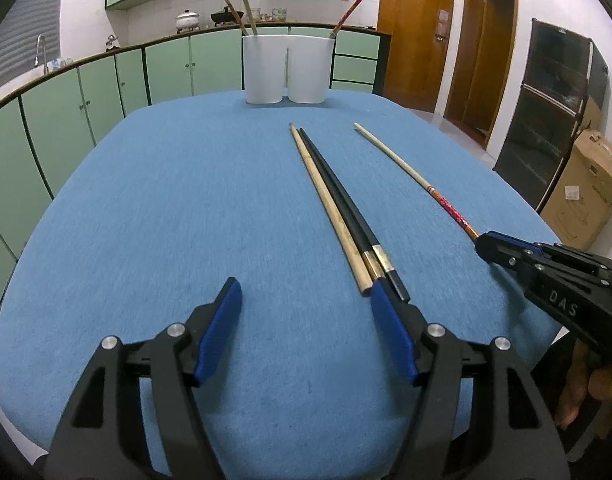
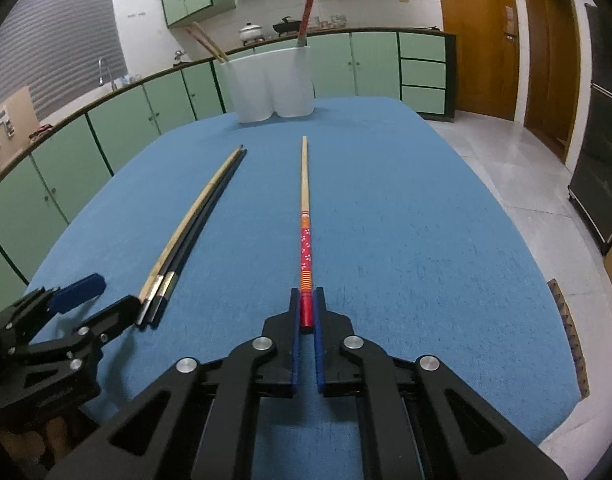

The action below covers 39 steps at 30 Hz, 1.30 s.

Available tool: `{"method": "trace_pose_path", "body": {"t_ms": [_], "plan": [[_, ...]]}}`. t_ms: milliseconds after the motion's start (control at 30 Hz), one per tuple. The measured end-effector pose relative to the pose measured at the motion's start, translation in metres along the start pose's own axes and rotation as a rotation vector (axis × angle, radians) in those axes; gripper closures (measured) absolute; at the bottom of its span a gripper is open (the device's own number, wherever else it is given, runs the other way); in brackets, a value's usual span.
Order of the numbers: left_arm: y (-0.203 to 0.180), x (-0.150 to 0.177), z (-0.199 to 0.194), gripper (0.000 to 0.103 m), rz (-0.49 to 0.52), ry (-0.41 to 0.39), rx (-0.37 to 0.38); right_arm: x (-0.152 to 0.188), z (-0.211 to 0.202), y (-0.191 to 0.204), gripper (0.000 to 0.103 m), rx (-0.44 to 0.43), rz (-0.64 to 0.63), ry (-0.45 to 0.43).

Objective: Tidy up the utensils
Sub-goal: 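Grasp a plain wooden chopstick with the left tool while the right tool grasps a red-patterned one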

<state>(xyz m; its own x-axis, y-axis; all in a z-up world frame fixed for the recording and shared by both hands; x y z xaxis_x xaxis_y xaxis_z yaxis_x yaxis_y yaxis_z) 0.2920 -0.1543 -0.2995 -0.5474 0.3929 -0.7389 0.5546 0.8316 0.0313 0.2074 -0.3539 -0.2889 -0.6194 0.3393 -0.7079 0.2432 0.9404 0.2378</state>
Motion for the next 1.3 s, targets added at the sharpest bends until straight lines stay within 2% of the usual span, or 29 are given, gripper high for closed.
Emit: {"method": "trace_pose_path", "body": {"t_ms": [267,300,367,433,467,533,700,767,800,867,900,933,967,1000,1300], "plan": [[-0.001,-0.003,0.003,0.038,-0.004,0.0,0.002,0.002,-0.002,-0.002,0.097,-0.011,0.009,0.0],[0.0,-0.003,0.004,0.041,-0.01,-0.001,-0.001,0.0,-0.001,-0.002,0.097,-0.012,0.01,0.001],[0.003,-0.002,0.003,0.049,-0.027,-0.006,-0.017,-0.001,0.0,-0.003,0.097,-0.016,0.01,0.001],[0.008,-0.002,0.002,0.066,-0.048,-0.012,-0.024,0.0,-0.001,-0.002,0.095,-0.021,0.008,0.0],[0.011,-0.002,0.002,0.071,-0.064,-0.015,-0.021,0.0,-0.002,-0.002,0.095,-0.024,0.007,0.0],[0.016,-0.002,0.001,0.089,-0.084,-0.02,-0.01,0.001,-0.003,0.0,0.094,-0.029,0.0,-0.002],[0.017,-0.004,0.003,0.088,-0.058,-0.019,-0.004,0.002,-0.002,0.005,0.093,-0.035,-0.026,0.0],[0.018,-0.007,0.005,0.078,-0.058,-0.019,-0.003,0.001,-0.001,0.006,0.093,-0.038,-0.033,0.002],[0.018,-0.007,0.005,0.067,-0.058,-0.019,0.0,0.0,-0.001,0.006,0.093,-0.039,-0.034,0.003],[0.016,-0.008,0.007,0.063,-0.039,-0.019,0.0,0.0,0.0,0.007,0.093,-0.038,-0.036,0.001],[0.015,-0.009,0.009,0.064,-0.028,-0.02,-0.003,-0.001,0.0,0.008,0.093,-0.038,-0.038,0.001],[0.016,-0.008,0.009,0.069,-0.025,-0.023,0.001,0.0,0.0,0.008,0.093,-0.039,-0.039,0.002],[0.018,-0.009,0.009,0.079,-0.03,-0.026,0.004,0.0,0.001,0.009,0.093,-0.04,-0.041,0.002],[0.019,-0.008,0.009,0.097,-0.039,-0.023,0.016,0.0,0.0,0.009,0.094,-0.041,-0.043,0.003],[0.013,0.022,-0.029,0.097,-0.131,0.017,0.04,0.009,-0.011,0.013,0.095,-0.048,-0.076,0.011]]}}
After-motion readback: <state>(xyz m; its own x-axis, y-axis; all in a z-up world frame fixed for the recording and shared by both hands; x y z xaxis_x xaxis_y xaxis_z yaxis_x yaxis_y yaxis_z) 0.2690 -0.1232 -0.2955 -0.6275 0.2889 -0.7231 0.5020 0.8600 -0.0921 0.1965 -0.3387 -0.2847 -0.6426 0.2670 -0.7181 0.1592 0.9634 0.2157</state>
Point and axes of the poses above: each gripper's, at about its wrist camera, not at the fingertips, and z roughly the way its jaws point, y to its left, x to its underside, the point moved 1 cm from there along z, roughly the way its jaws point, and after that the axes turned 6 degrees about z, right-handed, at the moved point
